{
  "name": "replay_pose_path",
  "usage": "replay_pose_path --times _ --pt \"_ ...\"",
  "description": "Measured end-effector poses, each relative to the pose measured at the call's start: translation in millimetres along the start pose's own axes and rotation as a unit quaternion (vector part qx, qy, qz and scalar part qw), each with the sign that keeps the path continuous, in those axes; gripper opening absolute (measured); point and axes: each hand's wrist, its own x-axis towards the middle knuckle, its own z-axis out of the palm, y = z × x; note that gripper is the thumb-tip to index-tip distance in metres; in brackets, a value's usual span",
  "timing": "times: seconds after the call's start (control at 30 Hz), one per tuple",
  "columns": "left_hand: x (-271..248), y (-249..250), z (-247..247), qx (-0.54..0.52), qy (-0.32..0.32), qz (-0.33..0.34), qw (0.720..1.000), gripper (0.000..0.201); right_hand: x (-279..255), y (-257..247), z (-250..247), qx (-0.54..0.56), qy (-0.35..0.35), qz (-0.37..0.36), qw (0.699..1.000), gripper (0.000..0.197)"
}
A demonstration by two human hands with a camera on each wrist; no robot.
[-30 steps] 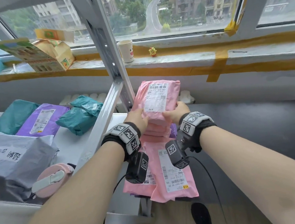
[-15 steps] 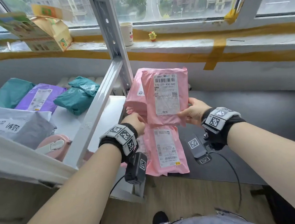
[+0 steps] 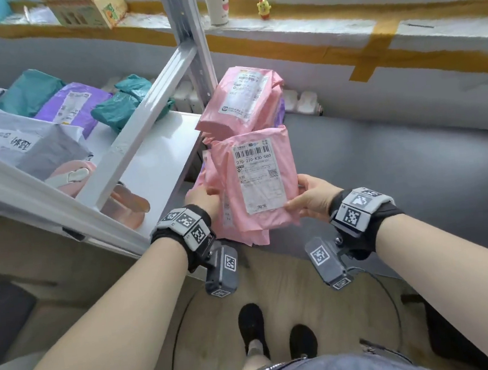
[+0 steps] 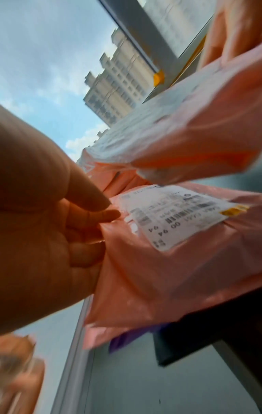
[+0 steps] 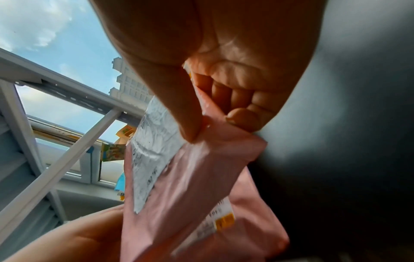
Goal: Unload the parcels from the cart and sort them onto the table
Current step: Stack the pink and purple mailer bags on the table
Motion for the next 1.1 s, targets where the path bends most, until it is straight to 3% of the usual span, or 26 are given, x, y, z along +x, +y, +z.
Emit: replay_pose_path --times 0.17,0.33,0.5,0.6,0.73,0.97,1.03,1.1 --pt "-12 -17 -21 -0.041 0.026 -0.055 0.997 0.036 5 16 40 0.043 -0.039 0.052 0.997 0.041" --pt "-5 -18 -25 -0.012 -0.025 -0.032 0.999 0.037 27 21 66 -0.055 0.012 0.028 0.998 0.046" --pt "19 -17 -22 0.055 -0.041 0.024 0.997 0.038 26 11 79 -0.07 0.059 0.024 0.995 0.039" --pt "28 -23 -21 0.133 -0.017 0.007 0.991 0.038 29 13 87 -0.079 0.101 0.014 0.992 0.038" --pt "27 -32 -22 0.174 0.038 -0.001 0.984 0.033 30 9 96 -0.113 0.148 -0.008 0.982 0.022" --pt "33 -33 -15 0.063 -0.015 0.008 0.998 0.053 40 11 114 -0.162 0.198 -0.021 0.966 0.014" --pt "29 -33 -16 0.086 0.004 0.019 0.996 0.063 42 14 117 -0.133 0.225 -0.028 0.965 0.011" --pt "22 -33 -16 0.161 0.027 0.072 0.984 0.067 43 14 117 -0.117 0.253 -0.037 0.96 0.01"
